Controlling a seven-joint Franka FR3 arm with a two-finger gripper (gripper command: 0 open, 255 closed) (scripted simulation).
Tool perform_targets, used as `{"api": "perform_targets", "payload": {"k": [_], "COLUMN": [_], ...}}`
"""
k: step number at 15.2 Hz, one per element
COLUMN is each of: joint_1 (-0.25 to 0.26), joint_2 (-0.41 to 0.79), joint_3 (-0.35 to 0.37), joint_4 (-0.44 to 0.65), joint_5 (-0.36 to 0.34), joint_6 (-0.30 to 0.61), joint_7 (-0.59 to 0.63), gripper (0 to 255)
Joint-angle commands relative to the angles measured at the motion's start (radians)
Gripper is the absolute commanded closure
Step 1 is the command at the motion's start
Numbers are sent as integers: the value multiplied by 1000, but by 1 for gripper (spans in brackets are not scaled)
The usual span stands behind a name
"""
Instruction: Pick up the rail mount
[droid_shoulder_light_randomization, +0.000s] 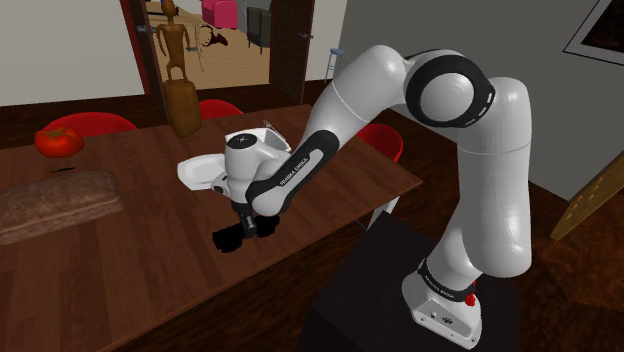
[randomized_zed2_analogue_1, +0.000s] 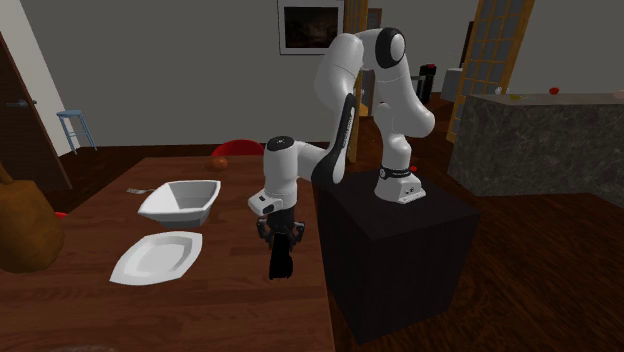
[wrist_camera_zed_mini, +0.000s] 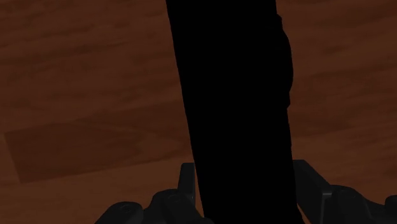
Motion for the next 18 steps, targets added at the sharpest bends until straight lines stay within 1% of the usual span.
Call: {"api": "perform_targets", "payload": {"k": [1,16,18], "joint_1": [0,-25,-25], "joint_2": [3,-156,-158], "joint_3": [-1,35,35], "joint_4": [2,0,0], "joint_5": [0,58,59], "joint_6": [0,-155,-156], "joint_7": [1,-46,-46], "gripper": [255,255,255]}}
